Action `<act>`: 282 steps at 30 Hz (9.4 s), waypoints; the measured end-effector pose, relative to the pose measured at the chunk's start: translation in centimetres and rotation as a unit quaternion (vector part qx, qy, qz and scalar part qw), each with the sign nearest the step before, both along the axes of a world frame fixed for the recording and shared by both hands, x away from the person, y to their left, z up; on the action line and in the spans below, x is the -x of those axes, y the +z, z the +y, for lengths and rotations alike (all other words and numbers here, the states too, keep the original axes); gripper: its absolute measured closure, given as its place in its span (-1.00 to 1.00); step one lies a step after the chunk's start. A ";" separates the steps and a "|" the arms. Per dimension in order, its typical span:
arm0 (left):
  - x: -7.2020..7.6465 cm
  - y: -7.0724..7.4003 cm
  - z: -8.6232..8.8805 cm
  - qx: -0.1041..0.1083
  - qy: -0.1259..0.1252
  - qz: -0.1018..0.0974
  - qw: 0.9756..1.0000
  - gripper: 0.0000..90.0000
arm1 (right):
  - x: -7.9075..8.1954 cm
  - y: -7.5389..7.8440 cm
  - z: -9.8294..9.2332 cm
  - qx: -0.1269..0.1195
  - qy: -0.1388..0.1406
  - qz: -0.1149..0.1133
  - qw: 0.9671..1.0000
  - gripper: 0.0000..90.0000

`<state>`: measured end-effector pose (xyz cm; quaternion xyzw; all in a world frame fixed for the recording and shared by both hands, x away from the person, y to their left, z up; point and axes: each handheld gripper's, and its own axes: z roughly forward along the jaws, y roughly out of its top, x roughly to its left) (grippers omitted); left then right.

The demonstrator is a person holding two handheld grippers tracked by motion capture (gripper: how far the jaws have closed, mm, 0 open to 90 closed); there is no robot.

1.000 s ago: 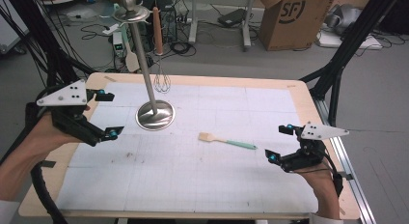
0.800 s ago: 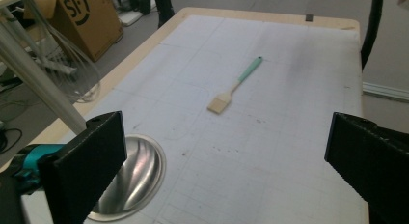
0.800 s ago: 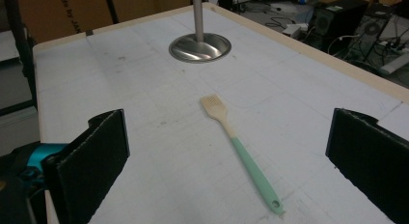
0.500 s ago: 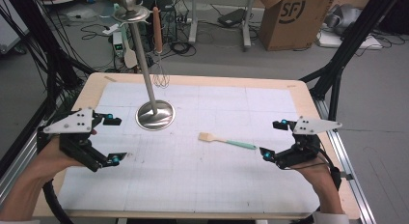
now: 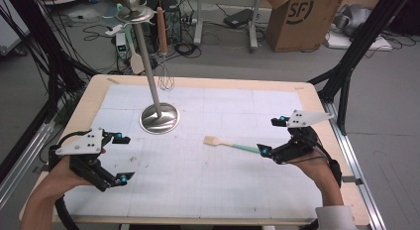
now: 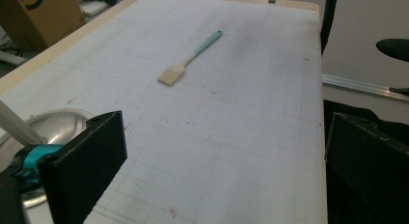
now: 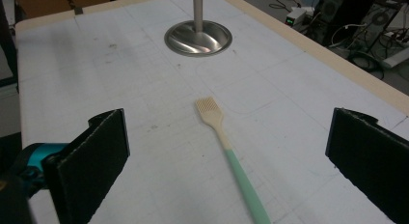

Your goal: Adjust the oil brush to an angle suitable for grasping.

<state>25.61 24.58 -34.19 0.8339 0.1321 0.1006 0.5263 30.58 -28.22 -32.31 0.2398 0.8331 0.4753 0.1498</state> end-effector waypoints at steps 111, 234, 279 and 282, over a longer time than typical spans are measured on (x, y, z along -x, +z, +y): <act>0.3 -2.3 0.4 -0.005 0.008 0.006 1.000 -0.96 | -7.5 -9.8 14.9 0.241 0.124 0.177 0.946 0.97; 0.3 -3.0 -1.0 -0.025 0.000 0.017 1.000 -0.96 | -3.0 -7.2 -4.4 0.333 0.008 0.176 0.927 0.99; 0.2 -3.5 -0.8 -0.025 -0.001 0.019 1.000 -0.96 | -3.7 -6.8 -4.0 0.331 0.092 0.161 0.925 -0.65; 0.2 -3.6 -0.8 -0.027 -0.002 0.020 0.999 -0.96 | -4.0 -7.6 -4.0 0.354 0.094 0.174 0.914 -0.52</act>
